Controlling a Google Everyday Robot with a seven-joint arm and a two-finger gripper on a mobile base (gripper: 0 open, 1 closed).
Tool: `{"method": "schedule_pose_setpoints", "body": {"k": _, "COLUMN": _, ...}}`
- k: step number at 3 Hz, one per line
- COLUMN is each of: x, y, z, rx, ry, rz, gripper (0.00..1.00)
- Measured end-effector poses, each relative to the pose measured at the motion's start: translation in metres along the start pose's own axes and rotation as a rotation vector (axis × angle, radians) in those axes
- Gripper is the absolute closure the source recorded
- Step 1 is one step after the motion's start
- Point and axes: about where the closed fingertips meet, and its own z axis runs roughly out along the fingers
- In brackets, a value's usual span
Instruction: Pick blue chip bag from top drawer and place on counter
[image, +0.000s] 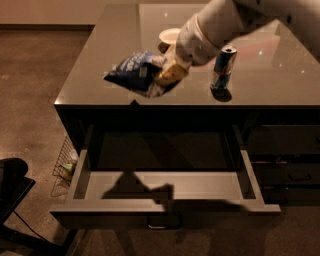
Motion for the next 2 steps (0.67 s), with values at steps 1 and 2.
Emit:
{"method": "schedule_pose_setpoints", "body": {"k": 1, "x": -0.055, "y": -0.055, "z": -0.009, "rx": 0.085, "ry": -0.063, "rz": 0.006, "gripper": 1.0}}
{"method": "schedule_pose_setpoints", "body": {"k": 2, "x": -0.095, "y": -0.1, "z": -0.012, "rx": 0.205, "ry": -0.121, "rz": 0.06, "gripper": 1.0}}
